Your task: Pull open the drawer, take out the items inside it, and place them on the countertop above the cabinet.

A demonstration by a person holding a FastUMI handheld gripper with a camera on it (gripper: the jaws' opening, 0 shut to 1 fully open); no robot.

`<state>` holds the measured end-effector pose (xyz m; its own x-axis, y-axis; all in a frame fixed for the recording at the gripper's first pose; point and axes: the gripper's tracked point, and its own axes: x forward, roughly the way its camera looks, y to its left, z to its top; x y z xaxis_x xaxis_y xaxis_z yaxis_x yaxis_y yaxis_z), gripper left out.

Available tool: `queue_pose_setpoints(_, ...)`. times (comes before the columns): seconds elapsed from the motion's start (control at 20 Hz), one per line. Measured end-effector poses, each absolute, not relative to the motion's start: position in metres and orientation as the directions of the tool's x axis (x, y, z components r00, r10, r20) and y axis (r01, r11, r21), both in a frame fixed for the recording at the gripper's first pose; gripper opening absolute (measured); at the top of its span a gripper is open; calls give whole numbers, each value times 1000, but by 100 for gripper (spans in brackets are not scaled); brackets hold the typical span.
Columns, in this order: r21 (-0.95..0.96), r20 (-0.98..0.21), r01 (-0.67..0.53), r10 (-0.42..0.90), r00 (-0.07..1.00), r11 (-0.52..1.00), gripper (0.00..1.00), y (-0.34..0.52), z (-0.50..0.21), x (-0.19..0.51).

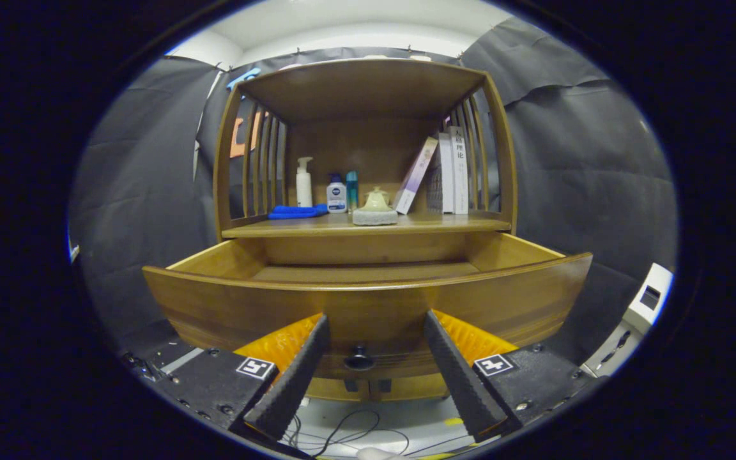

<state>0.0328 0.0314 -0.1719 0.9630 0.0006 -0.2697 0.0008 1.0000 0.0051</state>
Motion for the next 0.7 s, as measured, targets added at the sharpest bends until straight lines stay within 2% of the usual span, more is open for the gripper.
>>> queue_pose_setpoints(0.7, -33, -257, 35, -43, 965, 999, 99, 40, -171, 126)
